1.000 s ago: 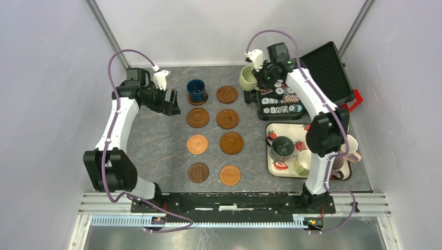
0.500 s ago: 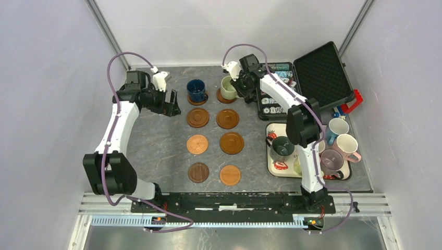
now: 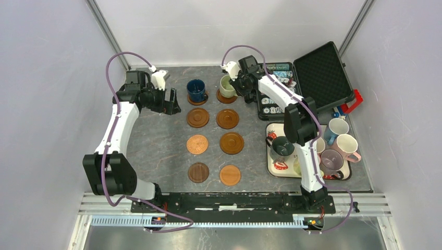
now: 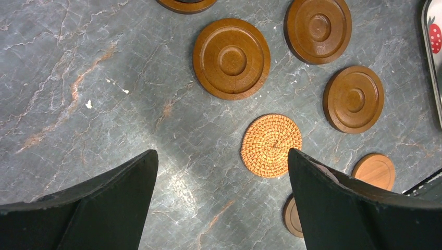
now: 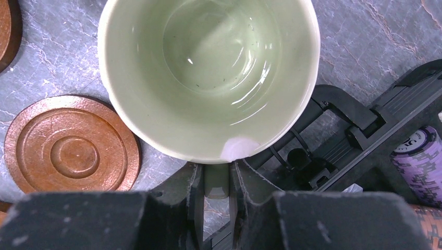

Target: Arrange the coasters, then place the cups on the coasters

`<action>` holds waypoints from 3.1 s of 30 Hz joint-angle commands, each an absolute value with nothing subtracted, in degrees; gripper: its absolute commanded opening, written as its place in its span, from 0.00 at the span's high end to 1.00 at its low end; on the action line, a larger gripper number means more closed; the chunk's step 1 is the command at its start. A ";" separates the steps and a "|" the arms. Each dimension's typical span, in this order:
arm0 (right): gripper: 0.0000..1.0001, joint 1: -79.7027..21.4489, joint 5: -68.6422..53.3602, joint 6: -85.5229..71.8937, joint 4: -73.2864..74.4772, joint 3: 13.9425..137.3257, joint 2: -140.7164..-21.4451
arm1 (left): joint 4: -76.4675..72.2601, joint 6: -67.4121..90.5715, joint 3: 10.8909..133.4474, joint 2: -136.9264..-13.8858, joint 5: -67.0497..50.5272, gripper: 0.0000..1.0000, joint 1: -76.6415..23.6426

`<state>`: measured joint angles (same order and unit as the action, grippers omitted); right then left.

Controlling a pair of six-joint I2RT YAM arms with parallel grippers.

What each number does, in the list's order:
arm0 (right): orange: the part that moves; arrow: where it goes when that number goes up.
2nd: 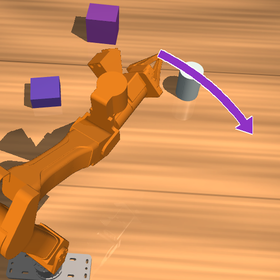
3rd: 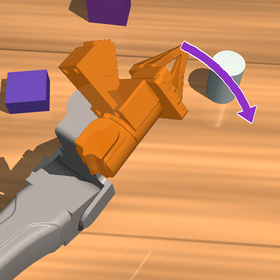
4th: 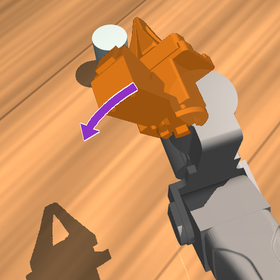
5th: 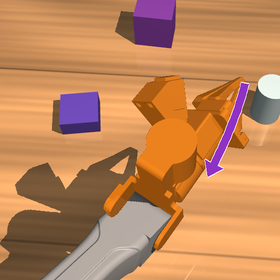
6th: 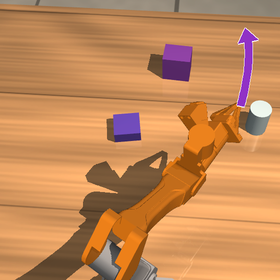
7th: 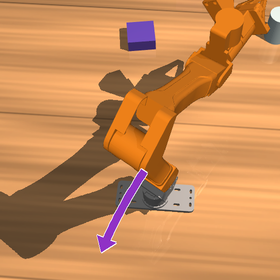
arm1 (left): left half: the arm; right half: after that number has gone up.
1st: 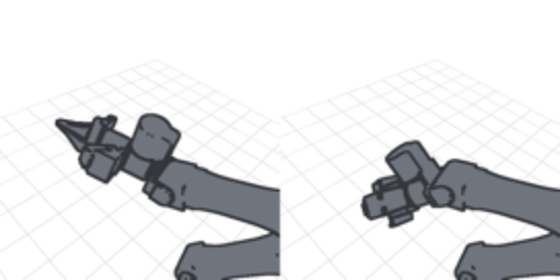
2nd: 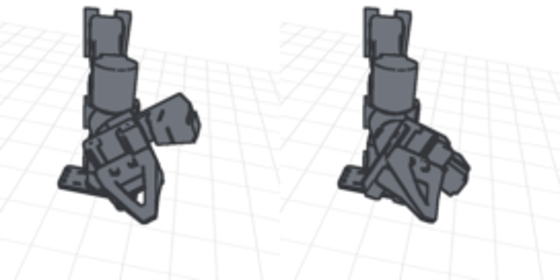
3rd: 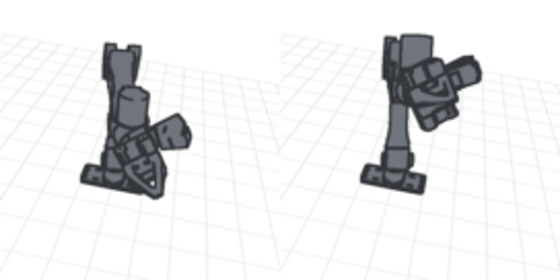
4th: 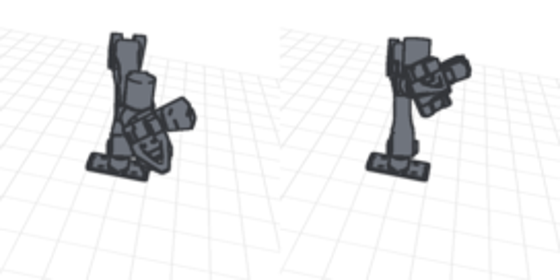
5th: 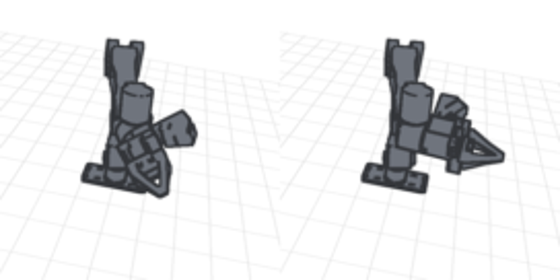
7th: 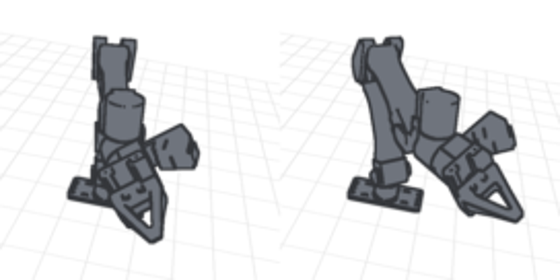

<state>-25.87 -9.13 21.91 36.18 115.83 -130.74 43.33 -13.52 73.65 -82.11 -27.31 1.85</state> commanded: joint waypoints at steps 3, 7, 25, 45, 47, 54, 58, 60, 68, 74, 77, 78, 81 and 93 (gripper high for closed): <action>0.94 -26.02 -10.34 22.49 29.79 119.37 -130.32 | 41.38 -11.42 73.09 -79.56 -27.20 0.00 1.73; 0.90 -26.02 -10.92 22.68 29.78 119.61 -130.74 | 41.22 -11.60 72.69 -79.12 -26.53 0.00 1.73; 0.72 -26.01 -10.02 22.18 30.27 119.43 -131.69 | 41.72 -11.99 73.12 -78.90 -25.49 0.00 1.72; 0.28 -25.53 -12.36 23.99 32.77 115.25 -123.82 | 43.65 -12.78 74.36 -79.54 -26.02 0.00 1.75; 0.22 -24.97 -13.60 24.25 33.61 114.49 -121.63 | 44.17 -13.49 74.18 -79.21 -26.06 0.00 1.72; 0.11 -20.22 -20.17 28.19 43.43 113.33 -112.60 | 44.97 -15.96 73.22 -78.23 -27.86 0.00 1.59; 0.10 -14.85 -24.78 32.14 48.93 106.82 -104.85 | 45.69 -17.24 72.98 -78.41 -29.60 0.00 1.66; 0.09 -12.30 -26.21 34.32 51.61 102.72 -100.93 | 45.96 -17.84 72.57 -78.15 -30.69 0.00 1.52; 0.16 -11.21 -29.35 44.70 63.19 83.97 -89.11 | 45.97 -19.62 70.06 -77.73 -32.12 0.00 0.70; 0.22 -17.26 -25.99 41.37 60.54 75.29 -86.76 | 45.97 -18.52 70.09 -78.16 -32.54 0.00 -1.47; 0.24 -19.66 -25.08 40.12 58.77 72.27 -86.91 | 45.94 -18.20 69.97 -77.81 -31.81 0.00 -1.49; 0.24 -20.38 -24.87 39.96 58.26 71.27 -87.08 | 45.94 -18.02 69.88 -77.77 -31.49 0.00 -1.49; 0.28 -22.45 -23.63 40.03 57.43 69.31 -88.57 | 45.97 -17.71 69.62 -77.51 -30.85 0.00 -1.50; 0.63 -24.24 -17.60 49.64 62.51 75.37 -96.25 | 45.97 -17.48 68.99 -76.90 -29.61 0.00 -1.54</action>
